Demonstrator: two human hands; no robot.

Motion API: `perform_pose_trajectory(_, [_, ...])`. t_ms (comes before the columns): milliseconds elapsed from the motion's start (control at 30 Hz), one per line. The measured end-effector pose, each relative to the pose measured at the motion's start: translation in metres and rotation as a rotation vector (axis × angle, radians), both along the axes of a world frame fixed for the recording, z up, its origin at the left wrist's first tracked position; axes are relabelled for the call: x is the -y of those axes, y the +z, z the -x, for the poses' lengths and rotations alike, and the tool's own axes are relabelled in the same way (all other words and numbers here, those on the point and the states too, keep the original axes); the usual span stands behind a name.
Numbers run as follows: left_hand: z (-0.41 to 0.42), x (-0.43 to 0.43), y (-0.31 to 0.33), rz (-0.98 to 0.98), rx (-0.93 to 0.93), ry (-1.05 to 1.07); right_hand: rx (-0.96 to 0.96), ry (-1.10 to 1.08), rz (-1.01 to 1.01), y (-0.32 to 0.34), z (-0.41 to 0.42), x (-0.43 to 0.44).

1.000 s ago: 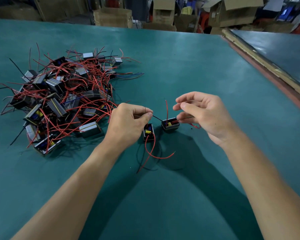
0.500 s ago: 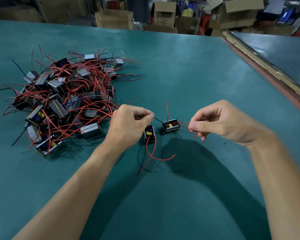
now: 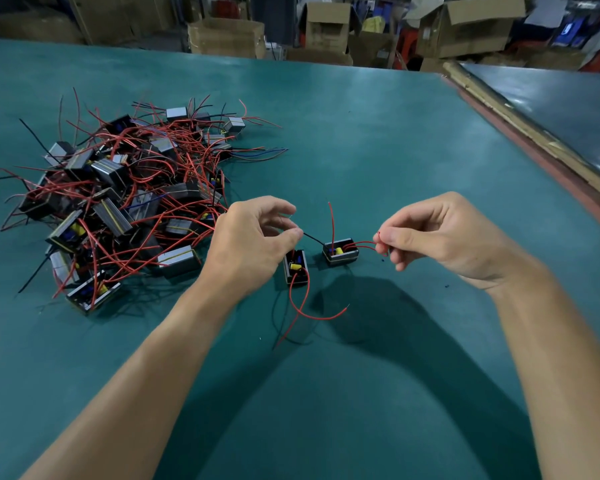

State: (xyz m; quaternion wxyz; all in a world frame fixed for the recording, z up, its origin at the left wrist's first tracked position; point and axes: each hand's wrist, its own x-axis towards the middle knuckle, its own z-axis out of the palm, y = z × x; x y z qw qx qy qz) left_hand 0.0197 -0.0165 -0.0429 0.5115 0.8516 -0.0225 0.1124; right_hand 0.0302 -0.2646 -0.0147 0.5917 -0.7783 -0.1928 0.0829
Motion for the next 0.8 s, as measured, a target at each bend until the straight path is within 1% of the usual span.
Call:
perform_pose_trajectory(167, [0.001,-0.005,0.008,0.005,0.006,-0.001,0.004,-0.034,0.026,0.001,0.000,-0.003])
perform_pose_trajectory(333, [-0.001,-0.008,0.008,0.055,-0.069,0.030,-0.016,-0.057,0.006,0.002,0.000,-0.006])
perform_pose_trajectory(500, [0.002,-0.004,0.005,0.019,-0.181,-0.039,-0.013,-0.042,0.030,0.000,-0.001,-0.005])
perform_pose_trajectory(600, [0.003,0.002,0.002,-0.024,-0.162,-0.050,-0.037,-0.011,0.043,0.002,0.000,-0.006])
perform_pose_trajectory(667, [0.005,0.008,0.000,-0.044,-0.128,-0.047,-0.070,0.046,0.053,0.002,0.001,-0.005])
perform_pose_trajectory(733, [0.005,0.012,-0.002,-0.076,-0.091,-0.044,-0.112,0.125,0.084,0.002,0.001,-0.005])
perform_pose_trajectory(800, [0.005,0.014,-0.003,-0.094,-0.070,-0.044,-0.132,0.155,0.137,0.000,0.002,-0.007])
